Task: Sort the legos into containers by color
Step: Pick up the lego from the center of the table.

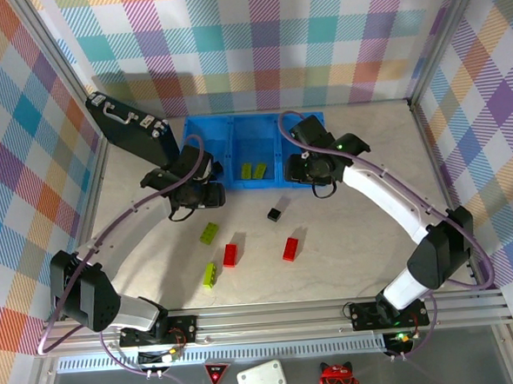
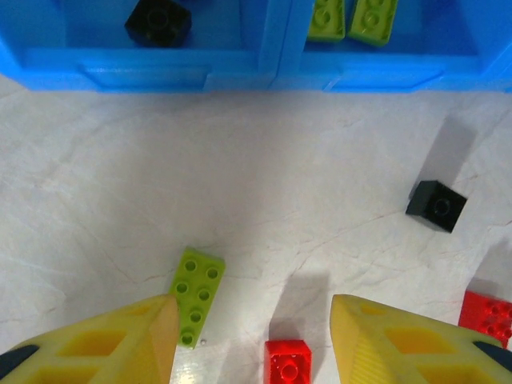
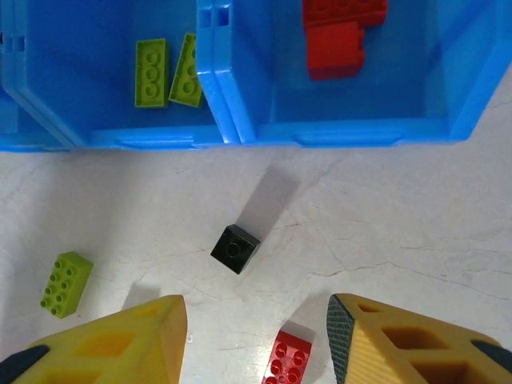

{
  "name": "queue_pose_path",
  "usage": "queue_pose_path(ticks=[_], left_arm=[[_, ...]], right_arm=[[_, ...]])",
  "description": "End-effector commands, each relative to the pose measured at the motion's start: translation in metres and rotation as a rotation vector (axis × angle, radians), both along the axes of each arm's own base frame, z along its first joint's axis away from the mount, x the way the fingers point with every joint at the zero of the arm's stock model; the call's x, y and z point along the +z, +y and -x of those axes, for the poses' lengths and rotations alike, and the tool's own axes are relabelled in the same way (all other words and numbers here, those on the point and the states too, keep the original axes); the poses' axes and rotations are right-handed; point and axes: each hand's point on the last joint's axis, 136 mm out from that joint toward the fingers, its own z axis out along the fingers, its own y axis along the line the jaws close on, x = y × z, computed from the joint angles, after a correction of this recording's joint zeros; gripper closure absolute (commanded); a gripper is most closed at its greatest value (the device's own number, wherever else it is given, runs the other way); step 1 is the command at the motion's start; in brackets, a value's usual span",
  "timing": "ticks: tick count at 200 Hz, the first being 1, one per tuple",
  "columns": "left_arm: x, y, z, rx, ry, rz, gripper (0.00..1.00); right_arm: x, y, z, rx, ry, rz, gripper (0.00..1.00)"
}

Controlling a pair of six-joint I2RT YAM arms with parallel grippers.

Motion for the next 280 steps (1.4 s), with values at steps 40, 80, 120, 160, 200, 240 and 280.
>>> queue_pose_path(ticks=[40,80,120,160,200,240,280], left_arm=[[-0.033,0.011,0.014,0.034,0.129,-0.067,0.47],[-0.039,0.018,0.018,0.077,0.153,-0.093,0.47],[-0.037,0.017,0.013,0.093,0.146,-0.091,0.47],[-0.031,0.017,0.006,0.104,0.123,-0.093,0.47],[-0.031,0.017,0.005,0.099,0.122,-0.080,0.47],[-0.029,0.017,0.006,0.091,0.121,-0.071,0.47],[-0.027,0.019,0.007,0.089,0.119,-0.058,0.47]], right_arm=[[-0.047,0.022,0.012,0.138,0.113,0.011,0.49],[-0.085,0.013,0.038,0.084,0.206,0.048,0.50],[-0.127,0.024,0.080,0.010,0.279,0.081,0.46],[-0.156,0.024,0.108,-0.065,0.324,0.115,0.40],[-0.175,0.034,0.118,-0.083,0.356,0.110,0.42],[-0.189,0.031,0.122,-0.086,0.376,0.127,0.49],[-0.192,0.030,0.125,-0.081,0.399,0.154,0.58]])
